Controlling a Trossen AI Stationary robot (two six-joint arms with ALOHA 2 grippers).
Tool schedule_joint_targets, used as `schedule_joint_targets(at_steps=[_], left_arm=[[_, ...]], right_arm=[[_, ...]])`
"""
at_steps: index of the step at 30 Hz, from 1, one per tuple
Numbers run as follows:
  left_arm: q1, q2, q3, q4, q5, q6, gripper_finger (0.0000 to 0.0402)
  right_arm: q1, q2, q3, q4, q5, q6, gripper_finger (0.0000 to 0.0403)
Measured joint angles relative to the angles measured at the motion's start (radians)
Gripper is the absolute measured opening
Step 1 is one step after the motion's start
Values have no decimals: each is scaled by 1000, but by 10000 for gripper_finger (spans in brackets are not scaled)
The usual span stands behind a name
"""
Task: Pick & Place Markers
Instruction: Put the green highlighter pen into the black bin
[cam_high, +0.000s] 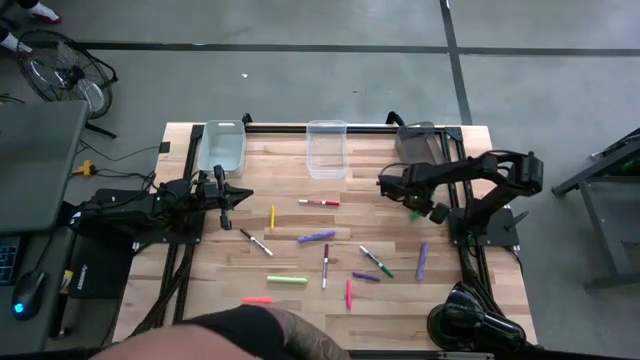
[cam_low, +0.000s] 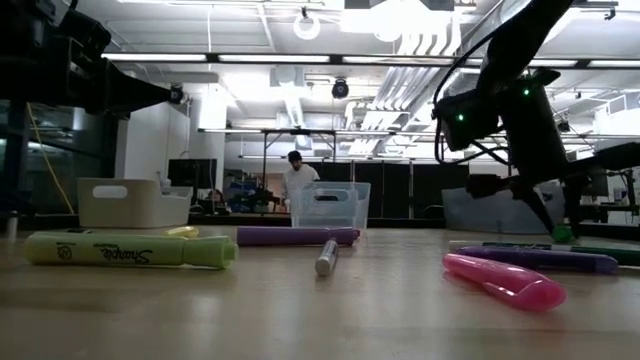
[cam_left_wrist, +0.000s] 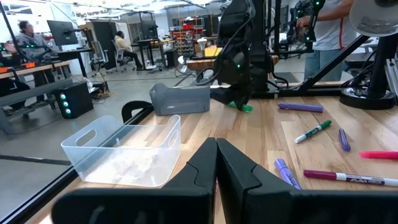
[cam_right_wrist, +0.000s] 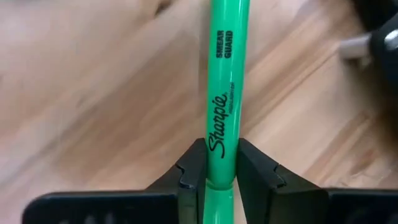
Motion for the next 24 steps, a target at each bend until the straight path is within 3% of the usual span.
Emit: schedule_joint_targets(at_steps=[12,24], left_arm=[[0,0,0,0,0,0,1],[0,0,0,0,0,0,1]], right_arm=[[28,-85,2,121,-26,-235,60],[28,-261,3,171,-119,-516,64]])
